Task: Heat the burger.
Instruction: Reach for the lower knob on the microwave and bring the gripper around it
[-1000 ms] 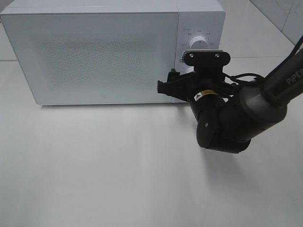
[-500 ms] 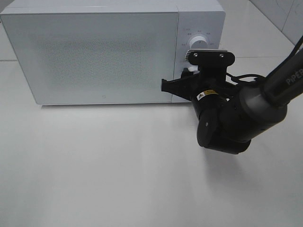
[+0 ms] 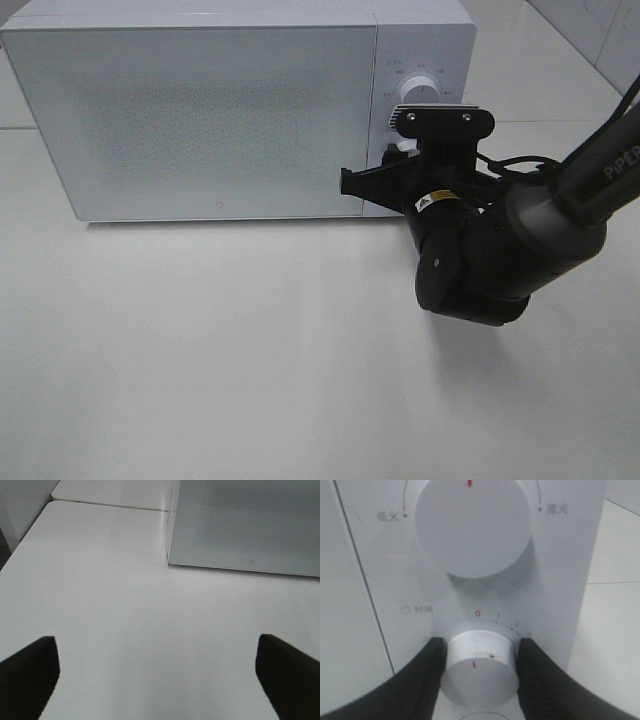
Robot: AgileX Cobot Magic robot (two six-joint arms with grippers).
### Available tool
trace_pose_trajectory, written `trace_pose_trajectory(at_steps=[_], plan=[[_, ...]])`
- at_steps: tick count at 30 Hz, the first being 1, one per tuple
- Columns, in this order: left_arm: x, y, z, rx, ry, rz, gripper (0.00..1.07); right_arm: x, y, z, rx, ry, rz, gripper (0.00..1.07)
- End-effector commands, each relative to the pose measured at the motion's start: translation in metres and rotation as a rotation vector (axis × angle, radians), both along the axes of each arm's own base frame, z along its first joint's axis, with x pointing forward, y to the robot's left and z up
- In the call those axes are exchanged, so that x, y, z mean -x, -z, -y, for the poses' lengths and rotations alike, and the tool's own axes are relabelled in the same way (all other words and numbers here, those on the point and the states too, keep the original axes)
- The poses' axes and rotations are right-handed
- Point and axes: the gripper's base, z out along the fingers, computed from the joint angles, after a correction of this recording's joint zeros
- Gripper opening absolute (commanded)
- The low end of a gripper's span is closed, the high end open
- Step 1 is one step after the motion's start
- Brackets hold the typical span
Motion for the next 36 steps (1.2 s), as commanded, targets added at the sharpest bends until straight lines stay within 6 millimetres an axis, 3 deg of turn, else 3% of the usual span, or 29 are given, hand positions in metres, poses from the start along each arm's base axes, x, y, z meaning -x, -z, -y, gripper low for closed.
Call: trace_pose_trajectory(at_steps=[1,6,11,16,17,19,22,23,25,27,28,30,36], plan=[[0.002,0.0,0.0,-0.001,-0.001,0.021,1.02,-0.007,-0.016,-0.001,0.008,-0.001,0.145,0.0],[0.002,0.0,0.0,-0.001,-0.001,0.021,1.02,-0.007,-0.018,-0.001,0.004,0.003,0.161,0.0],[0.002,0.0,0.0,-0.001,-0.001,0.021,1.02,-0.007,-0.019,-0.001,-0.112,0.008,0.173,0.0],[0.002,0.0,0.0,-0.001,-0.001,0.021,1.02,-0.007,-0.017,-0.005,-0.439,0.008,0.125,0.0],[0.002,0.0,0.0,-0.001,-0.001,0.021,1.02,-0.007,-0.017,-0.005,-0.439,0.008,0.125,0.0],[0.002,0.0,0.0,-0.001,-0.001,0.021,1.02,-0.006,-0.016,-0.01,-0.679,-0.011,0.083,0.0],[0.002,0.0,0.0,-0.001,-0.001,0.021,1.02,-0.006,-0.016,-0.011,-0.766,-0.018,0.071,0.0],[0.002,0.0,0.0,-0.001,-0.001,0.021,1.02,-0.005,-0.017,-0.015,-0.898,-0.038,0.048,0.0],[0.002,0.0,0.0,-0.001,-0.001,0.021,1.02,-0.005,-0.017,-0.016,-0.969,-0.047,0.033,0.0],[0.002,0.0,0.0,-0.001,-0.001,0.021,1.02,-0.004,-0.018,-0.019,-1.185,-0.049,-0.017,0.0],[0.002,0.0,0.0,-0.001,-0.001,0.021,1.02,-0.004,-0.018,-0.019,-1.185,-0.049,-0.017,0.0],[0.002,0.0,0.0,-0.001,-0.001,0.021,1.02,-0.004,-0.017,-0.019,-1.364,-0.02,-0.048,0.0],[0.002,0.0,0.0,-0.001,-0.001,0.021,1.02,-0.004,-0.017,-0.02,-1.517,0.004,-0.076,0.0]])
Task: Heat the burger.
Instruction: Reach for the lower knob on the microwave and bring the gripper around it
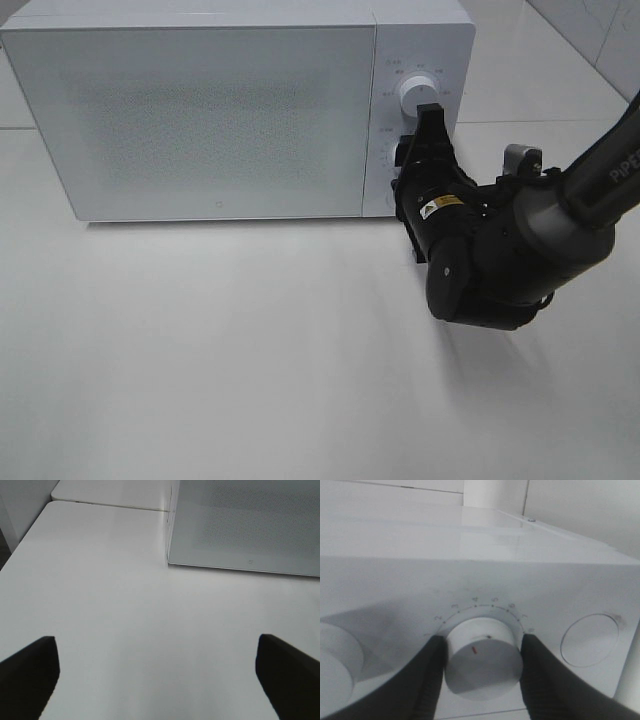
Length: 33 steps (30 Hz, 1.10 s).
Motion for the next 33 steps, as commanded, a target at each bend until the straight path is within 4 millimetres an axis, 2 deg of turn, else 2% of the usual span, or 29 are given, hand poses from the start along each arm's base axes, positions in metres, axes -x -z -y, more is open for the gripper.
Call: trace_pose_trajectory(at_steps=[1,33], plan=[[0.002,0.0004,0.0004,-0.001,-0.001,0.021,1.02,-0.006,-0.021,-0.0218,-0.14,-0.151,0.132,0.0],[0.002,0.0004,0.0004,-0.001,-0.001,0.021,1.02,-0.0058,-0.0202,-0.0226,-0.152,-0.158,0.119,0.03]])
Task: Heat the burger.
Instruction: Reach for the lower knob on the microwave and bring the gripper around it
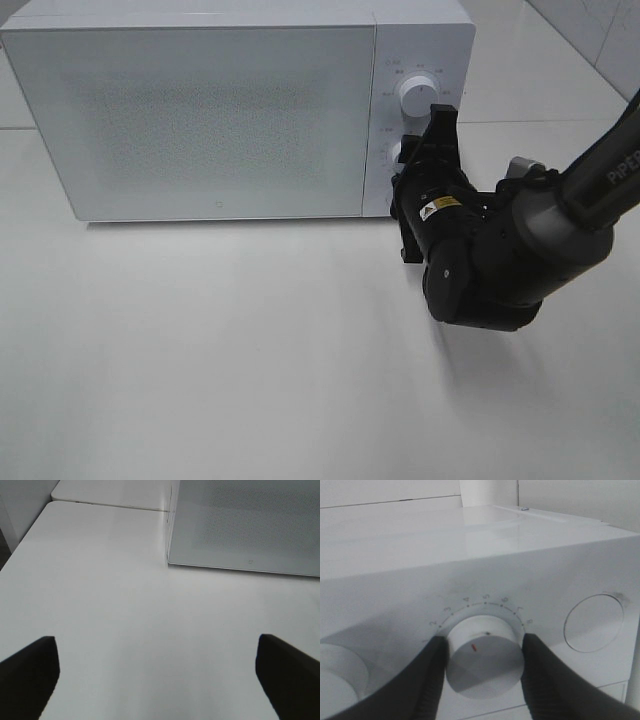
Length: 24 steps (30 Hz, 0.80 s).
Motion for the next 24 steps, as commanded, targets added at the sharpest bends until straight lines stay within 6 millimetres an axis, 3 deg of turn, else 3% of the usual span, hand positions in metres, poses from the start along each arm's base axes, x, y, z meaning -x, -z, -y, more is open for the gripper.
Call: trace_pose_trajectory(at_steps=[1,13,24], plan=[[0.002,0.0004,0.0004,-0.001,-0.001,0.021,1.02,-0.0057,-0.0208,-0.0221,0.016,-0.172,0.138,0.03],[0.002,0.0004,0.0004,-0.001,-0.001,0.021,1.02,-0.0058,-0.0207,-0.0218,0.015,-0.169,0.137,0.14],[0.002,0.0004,0.0004,-0.001,-0.001,0.021,1.02,-0.0071,-0.0196,-0.0158,0.001,-0.102,0.122,0.35]])
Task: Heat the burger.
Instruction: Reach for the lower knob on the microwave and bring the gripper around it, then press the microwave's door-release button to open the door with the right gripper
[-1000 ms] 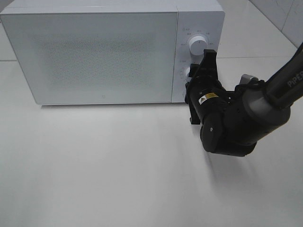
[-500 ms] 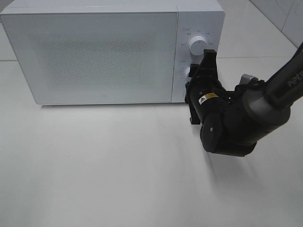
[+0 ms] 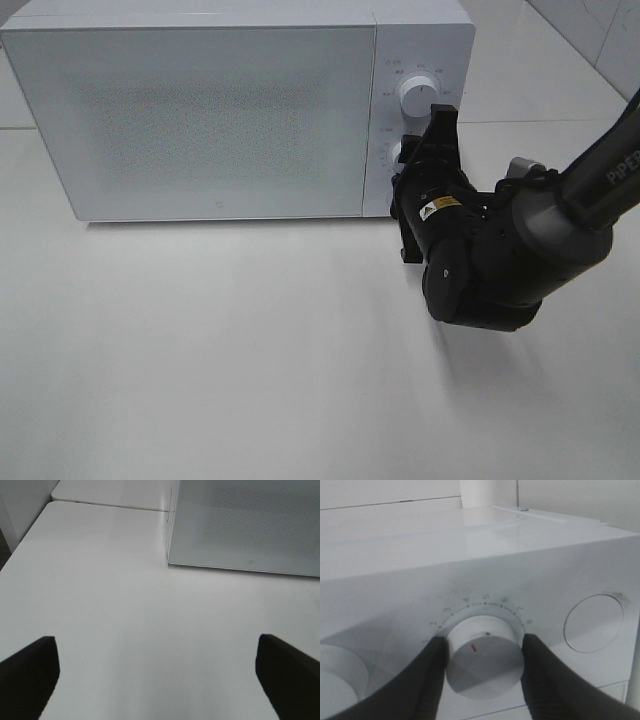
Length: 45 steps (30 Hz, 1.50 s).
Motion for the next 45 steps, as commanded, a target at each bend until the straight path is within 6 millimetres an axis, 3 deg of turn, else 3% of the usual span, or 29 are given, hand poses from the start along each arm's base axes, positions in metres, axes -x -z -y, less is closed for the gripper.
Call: trace_pose_trajectory(at_steps=[1,10,15,20,29,45], plan=[[0.002,0.0,0.0,-0.001,-0.001,0.021,1.02,-0.007,-0.02,-0.016,0.001,-0.103,0.122,0.36],[0.002,0.0,0.0,-0.001,-0.001,0.021,1.02,-0.008,-0.019,-0.012,0.037,-0.058,0.115,0.4],[0.002,0.0,0.0,-0.001,-0.001,0.021,1.02,-0.008,-0.017,-0.005,0.08,0.007,0.095,0.55],[0.002,0.0,0.0,-0.001,-0.001,0.021,1.02,-0.008,-0.016,-0.001,0.117,0.049,0.084,0.64],[0.002,0.0,0.0,-0.001,-0.001,0.021,1.02,-0.008,-0.017,0.001,0.154,0.054,0.08,0.68],[0.002,0.0,0.0,-0.002,-0.002,0.021,1.02,0.019,-0.03,0.007,0.319,-0.111,0.025,0.7]])
